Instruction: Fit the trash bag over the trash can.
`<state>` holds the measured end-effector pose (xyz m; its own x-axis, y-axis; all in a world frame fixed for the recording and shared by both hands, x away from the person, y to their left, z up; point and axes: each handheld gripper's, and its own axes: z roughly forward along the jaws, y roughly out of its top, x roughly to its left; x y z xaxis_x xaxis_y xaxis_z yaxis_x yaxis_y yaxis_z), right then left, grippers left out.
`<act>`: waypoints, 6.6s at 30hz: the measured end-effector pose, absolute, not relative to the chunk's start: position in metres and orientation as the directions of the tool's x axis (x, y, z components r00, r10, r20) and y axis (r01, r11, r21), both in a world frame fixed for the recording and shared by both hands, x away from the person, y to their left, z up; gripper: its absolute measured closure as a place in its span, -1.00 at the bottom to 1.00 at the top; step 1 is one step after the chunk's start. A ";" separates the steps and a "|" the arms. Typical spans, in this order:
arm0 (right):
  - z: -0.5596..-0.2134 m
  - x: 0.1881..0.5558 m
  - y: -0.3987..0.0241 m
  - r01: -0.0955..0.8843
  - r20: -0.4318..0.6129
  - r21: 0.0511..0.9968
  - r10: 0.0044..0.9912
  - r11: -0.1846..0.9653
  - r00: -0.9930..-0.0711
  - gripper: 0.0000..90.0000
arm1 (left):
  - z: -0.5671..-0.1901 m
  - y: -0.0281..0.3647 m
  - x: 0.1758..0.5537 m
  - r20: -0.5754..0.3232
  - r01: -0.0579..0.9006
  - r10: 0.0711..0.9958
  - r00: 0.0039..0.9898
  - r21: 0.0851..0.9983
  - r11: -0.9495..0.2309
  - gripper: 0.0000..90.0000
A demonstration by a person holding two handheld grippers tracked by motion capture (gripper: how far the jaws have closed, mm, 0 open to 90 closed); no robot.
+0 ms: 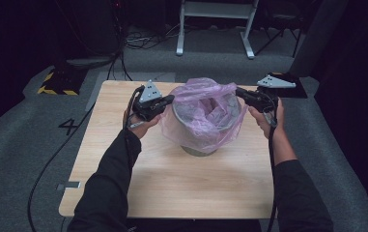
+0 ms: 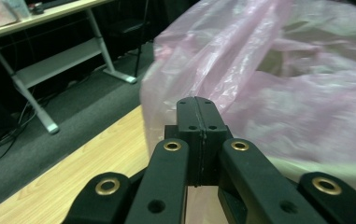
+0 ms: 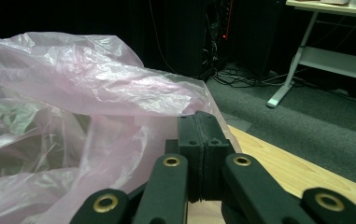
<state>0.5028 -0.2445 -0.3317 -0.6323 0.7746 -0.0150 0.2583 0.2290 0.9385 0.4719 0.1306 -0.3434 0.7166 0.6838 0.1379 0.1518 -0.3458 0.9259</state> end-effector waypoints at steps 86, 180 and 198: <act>-0.427 0.532 -0.271 0.493 0.225 0.863 0.791 0.109 -0.569 1.00 | -0.431 0.120 0.533 -0.154 0.488 0.697 0.700 0.816 -0.310 1.00; -0.371 0.415 -0.284 0.115 -0.138 0.905 0.538 0.409 -0.831 -0.30 | -0.432 0.125 0.405 0.047 0.198 0.485 0.873 0.875 -0.442 1.00; -0.396 0.408 -0.264 0.055 -0.216 0.867 0.472 0.495 -0.855 1.00 | -0.435 0.121 0.406 0.056 0.204 0.483 0.874 0.860 -0.468 1.00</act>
<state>0.4078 -0.2637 -0.3956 -0.8547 0.4722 -0.2158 0.0547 0.4952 0.8670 0.4055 0.1213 -0.4349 0.8737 0.4832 0.0557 0.2042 -0.4683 0.8597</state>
